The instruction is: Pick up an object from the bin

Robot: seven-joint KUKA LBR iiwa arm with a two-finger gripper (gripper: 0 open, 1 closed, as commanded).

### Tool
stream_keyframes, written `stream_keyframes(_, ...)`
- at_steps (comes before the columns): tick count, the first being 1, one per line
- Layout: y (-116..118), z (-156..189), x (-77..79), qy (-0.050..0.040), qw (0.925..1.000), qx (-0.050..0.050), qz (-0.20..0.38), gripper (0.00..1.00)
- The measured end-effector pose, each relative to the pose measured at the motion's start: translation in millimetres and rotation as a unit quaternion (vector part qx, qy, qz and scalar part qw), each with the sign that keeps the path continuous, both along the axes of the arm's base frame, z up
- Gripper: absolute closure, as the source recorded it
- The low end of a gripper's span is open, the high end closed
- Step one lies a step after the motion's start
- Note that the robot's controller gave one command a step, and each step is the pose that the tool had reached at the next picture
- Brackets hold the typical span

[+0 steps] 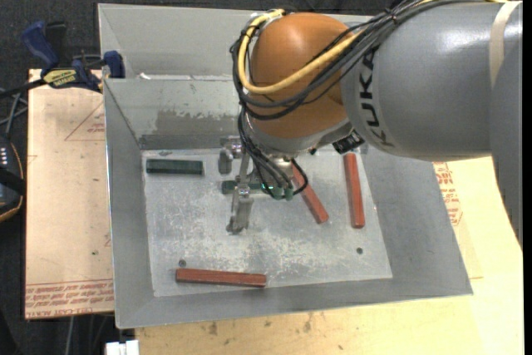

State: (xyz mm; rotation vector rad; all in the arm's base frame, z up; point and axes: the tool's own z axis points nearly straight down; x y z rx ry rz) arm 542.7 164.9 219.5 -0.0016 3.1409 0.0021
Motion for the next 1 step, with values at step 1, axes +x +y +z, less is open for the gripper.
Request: stream_keyframes(1,-6.3,-51.9,30.1,-0.004,1.0,0.001,-0.008,0.0)
